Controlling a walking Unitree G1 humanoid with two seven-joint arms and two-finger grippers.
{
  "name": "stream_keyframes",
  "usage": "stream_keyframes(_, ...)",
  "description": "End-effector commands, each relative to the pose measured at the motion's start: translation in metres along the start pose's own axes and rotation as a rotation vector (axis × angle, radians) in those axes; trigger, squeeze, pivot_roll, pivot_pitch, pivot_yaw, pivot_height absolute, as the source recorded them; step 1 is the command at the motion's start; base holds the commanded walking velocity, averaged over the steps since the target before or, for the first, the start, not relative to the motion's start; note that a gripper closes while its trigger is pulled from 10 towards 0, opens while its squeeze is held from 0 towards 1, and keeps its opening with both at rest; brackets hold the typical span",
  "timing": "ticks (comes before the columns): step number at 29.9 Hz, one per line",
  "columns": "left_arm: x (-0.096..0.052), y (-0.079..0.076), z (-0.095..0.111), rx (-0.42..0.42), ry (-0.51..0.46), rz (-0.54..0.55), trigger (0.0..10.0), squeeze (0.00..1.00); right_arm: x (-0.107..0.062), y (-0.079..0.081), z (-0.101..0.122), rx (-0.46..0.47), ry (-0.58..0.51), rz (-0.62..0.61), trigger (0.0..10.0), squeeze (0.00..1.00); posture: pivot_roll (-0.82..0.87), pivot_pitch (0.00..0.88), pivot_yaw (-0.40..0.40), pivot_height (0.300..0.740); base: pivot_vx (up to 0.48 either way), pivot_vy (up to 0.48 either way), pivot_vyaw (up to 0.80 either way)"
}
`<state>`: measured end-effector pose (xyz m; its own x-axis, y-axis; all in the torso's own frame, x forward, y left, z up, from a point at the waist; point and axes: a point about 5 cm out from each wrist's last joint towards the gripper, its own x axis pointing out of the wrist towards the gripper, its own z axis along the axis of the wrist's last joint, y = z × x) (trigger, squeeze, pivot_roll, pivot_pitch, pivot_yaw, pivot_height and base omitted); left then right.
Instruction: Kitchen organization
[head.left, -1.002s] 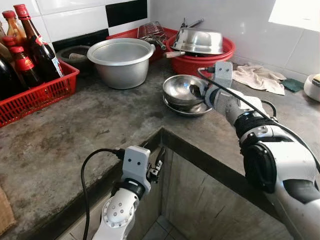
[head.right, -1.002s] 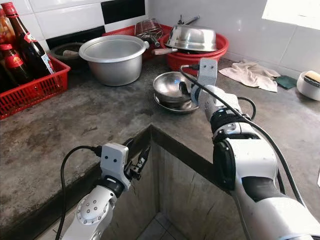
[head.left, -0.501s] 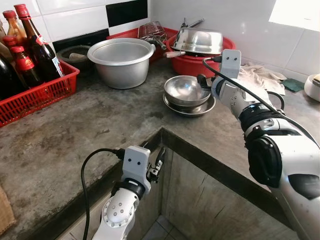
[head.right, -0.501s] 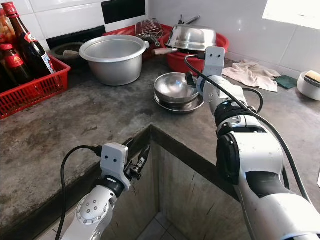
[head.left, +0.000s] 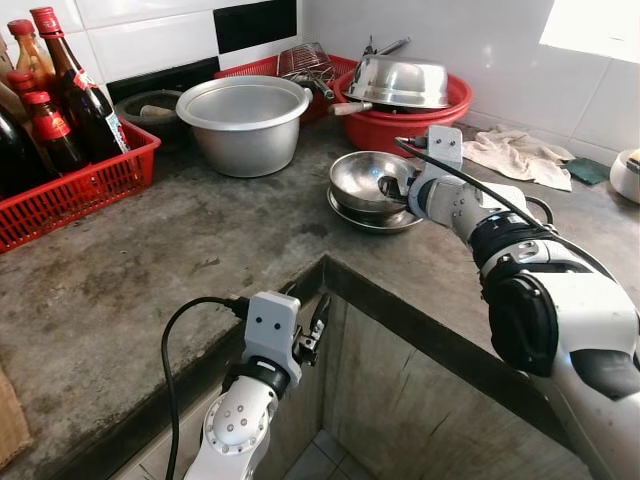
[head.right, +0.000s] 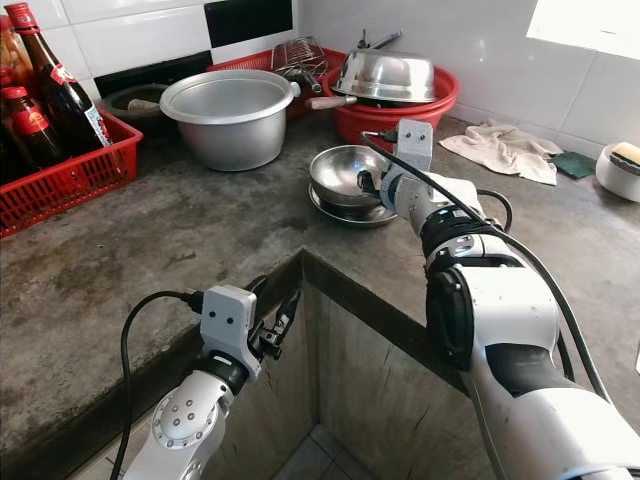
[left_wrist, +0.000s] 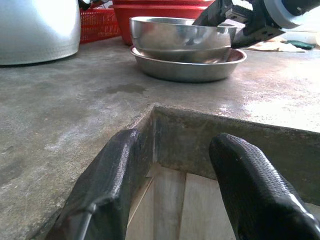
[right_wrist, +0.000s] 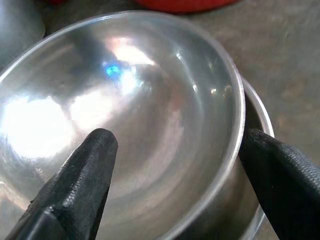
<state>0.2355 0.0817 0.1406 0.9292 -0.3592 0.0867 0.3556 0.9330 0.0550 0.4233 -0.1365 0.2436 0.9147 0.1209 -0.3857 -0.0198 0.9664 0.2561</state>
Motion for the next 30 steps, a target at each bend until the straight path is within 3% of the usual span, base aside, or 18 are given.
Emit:
stream_keyframes(1, 0.0, -0.001, 0.004, 0.008, -0.014, 0.004, 10.0, 0.0, 0.001, 0.002, -0.005, 0.03, 0.034, 0.007, 10.0, 0.0, 0.11, 0.071, -0.06, 0.74, 0.0, 0.0, 0.0)
stream_keyframes(6, 0.0, -0.002, 0.004, 0.009, -0.012, 0.003, 10.0, 0.0, 0.003, 0.004, -0.021, 0.168, 0.126, 0.036, 10.0, 0.0, 0.11, 0.077, -0.056, 0.74, 0.0, 0.0, 0.0)
stream_keyframes(9, -0.001, -0.002, 0.004, 0.01, -0.01, 0.003, 10.0, 0.0, 0.004, 0.003, -0.027, 0.199, 0.146, 0.035, 10.0, 0.0, 0.11, 0.076, -0.056, 0.74, 0.0, 0.0, 0.0)
stream_keyframes(10, -0.001, -0.002, 0.004, 0.007, -0.012, 0.005, 10.0, 0.0, 0.004, 0.001, -0.033, 0.249, 0.176, 0.032, 4.4, 0.0, 0.11, 0.078, -0.057, 0.74, 0.0, 0.0, 0.0)
stream_keyframes(11, -0.001, -0.002, 0.004, 0.007, -0.012, 0.005, 10.0, 0.0, 0.004, 0.001, -0.033, 0.249, 0.176, 0.032, 4.4, 0.0, 0.11, 0.078, -0.057, 0.74, 0.0, 0.0, 0.0)
stream_keyframes(12, -0.001, -0.001, 0.004, 0.011, -0.011, 0.005, 10.0, 0.0, 0.005, -0.001, -0.036, 0.288, 0.181, 0.013, 0.0, 0.0, 0.11, 0.08, -0.057, 0.74, 0.0, 0.0, 0.0)
stream_keyframes(20, 0.0, 0.001, 0.005, 0.015, -0.013, 0.012, 10.0, 0.0, 0.005, -0.004, -0.036, 0.392, 0.177, -0.003, 0.0, 0.0, 0.12, 0.076, -0.058, 0.74, 0.0, 0.0, 0.0)
stream_keyframes(26, 0.001, 0.001, 0.005, 0.023, -0.013, 0.014, 10.0, 0.0, 0.005, -0.008, -0.034, 0.52, 0.157, -0.003, 0.0, 0.0, 0.12, 0.068, -0.057, 0.74, 0.0, 0.0, 0.0)
stream_keyframes(30, 0.001, 0.002, 0.004, 0.025, -0.013, 0.012, 10.0, 0.0, 0.004, -0.009, -0.03, 0.66, 0.13, 0.052, 0.0, 0.0, 0.12, 0.058, -0.05, 0.74, 0.0, 0.0, 0.0)
